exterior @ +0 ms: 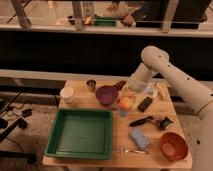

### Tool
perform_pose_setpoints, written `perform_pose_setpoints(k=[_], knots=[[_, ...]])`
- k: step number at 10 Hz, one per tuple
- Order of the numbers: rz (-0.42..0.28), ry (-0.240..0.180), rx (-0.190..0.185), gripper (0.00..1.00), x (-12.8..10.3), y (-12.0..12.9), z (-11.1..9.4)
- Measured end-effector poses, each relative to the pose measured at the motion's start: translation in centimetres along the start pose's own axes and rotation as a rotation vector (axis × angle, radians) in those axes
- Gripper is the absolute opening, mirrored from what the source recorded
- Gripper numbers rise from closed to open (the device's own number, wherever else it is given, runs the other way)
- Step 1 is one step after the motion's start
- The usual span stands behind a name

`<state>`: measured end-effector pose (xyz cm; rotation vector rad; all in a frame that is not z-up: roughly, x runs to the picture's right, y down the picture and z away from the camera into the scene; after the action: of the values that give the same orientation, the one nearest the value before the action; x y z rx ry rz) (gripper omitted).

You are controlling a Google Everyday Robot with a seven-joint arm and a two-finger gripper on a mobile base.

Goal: Place apple in tray

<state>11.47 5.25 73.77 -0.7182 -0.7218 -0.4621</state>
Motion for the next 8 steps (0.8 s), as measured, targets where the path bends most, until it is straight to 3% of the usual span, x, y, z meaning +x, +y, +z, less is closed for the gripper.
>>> perform_pose_setpoints(k=[8], knots=[[-0.202,0.000,-0.073,0.02,-6.4,-3.1,2.9]])
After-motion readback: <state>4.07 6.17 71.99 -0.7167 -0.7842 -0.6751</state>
